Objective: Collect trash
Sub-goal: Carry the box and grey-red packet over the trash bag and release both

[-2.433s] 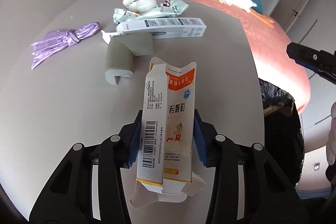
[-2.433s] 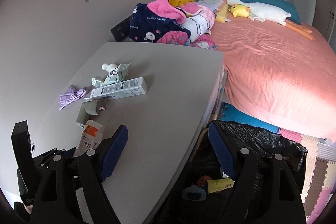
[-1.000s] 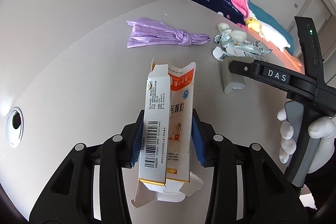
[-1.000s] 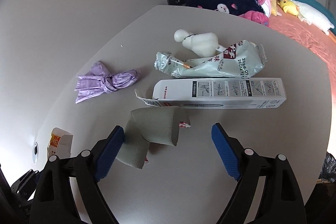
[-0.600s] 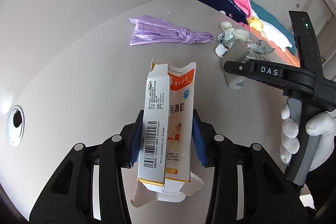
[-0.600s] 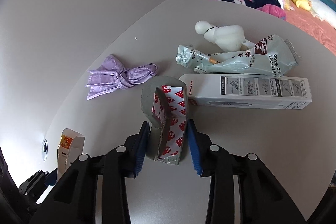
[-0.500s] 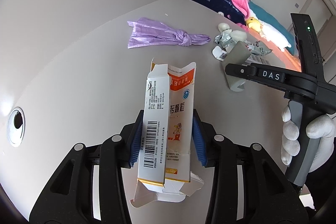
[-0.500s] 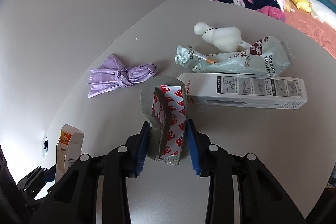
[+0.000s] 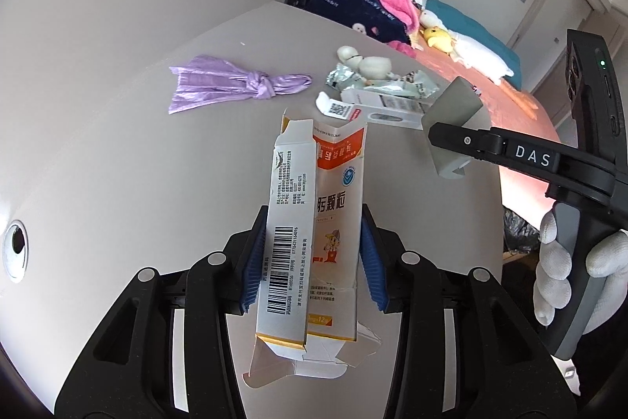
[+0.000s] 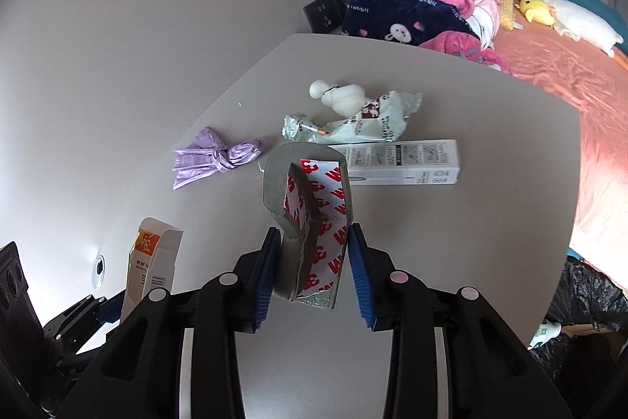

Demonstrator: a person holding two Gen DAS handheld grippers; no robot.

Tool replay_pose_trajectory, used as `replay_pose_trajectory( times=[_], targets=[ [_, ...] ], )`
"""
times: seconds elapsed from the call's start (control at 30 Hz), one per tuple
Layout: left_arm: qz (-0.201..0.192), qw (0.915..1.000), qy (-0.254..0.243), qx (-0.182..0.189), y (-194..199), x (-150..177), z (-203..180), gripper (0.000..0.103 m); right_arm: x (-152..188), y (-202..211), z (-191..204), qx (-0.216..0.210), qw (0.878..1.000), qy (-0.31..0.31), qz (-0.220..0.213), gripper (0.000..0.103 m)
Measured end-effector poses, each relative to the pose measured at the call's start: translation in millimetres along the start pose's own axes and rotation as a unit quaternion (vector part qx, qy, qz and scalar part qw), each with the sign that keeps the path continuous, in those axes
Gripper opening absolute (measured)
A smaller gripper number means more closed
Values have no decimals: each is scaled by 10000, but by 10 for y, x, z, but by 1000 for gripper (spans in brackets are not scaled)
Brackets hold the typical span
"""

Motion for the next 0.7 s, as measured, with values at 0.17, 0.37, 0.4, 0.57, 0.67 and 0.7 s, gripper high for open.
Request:
replay_pose_trajectory(
  times=[0.17, 0.37, 0.4, 0.57, 0.67, 0.7],
  targets=[
    [-86, 9994, -285, 199, 20, -113, -346, 43, -46, 354, -215, 80, 9996, -87, -267, 37],
    [-155, 9963, -689, 493, 21, -238, -831, 43, -97, 789, -529, 225, 9978, -208, -588, 37],
    [-162, 9955, -755, 548, 17, -259, -911, 43, -97, 789, -529, 225, 9978, -208, -588, 37],
    [-201, 9909, -1062, 797, 9, -336, -1289, 43, -113, 1083, -788, 341, 9957, -345, -795, 37],
    [-214, 9880, -1226, 914, 7, -380, -1492, 43, -108, 1222, -921, 397, 9943, -431, -891, 37],
    [-217, 9870, -1275, 954, 2, -396, -1550, 43, -105, 1263, -960, 416, 9938, -458, -922, 37]
  ],
)
Point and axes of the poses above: each gripper's, at about its wrist camera, not at the fingertips, and y roughly against the way its jaws point, z to its left, x to its underside, the point moved 9 cm from there along -y, roughly the way its jaws point, and after that the axes turned 13 degrees about -y, right-handed, at the moved point
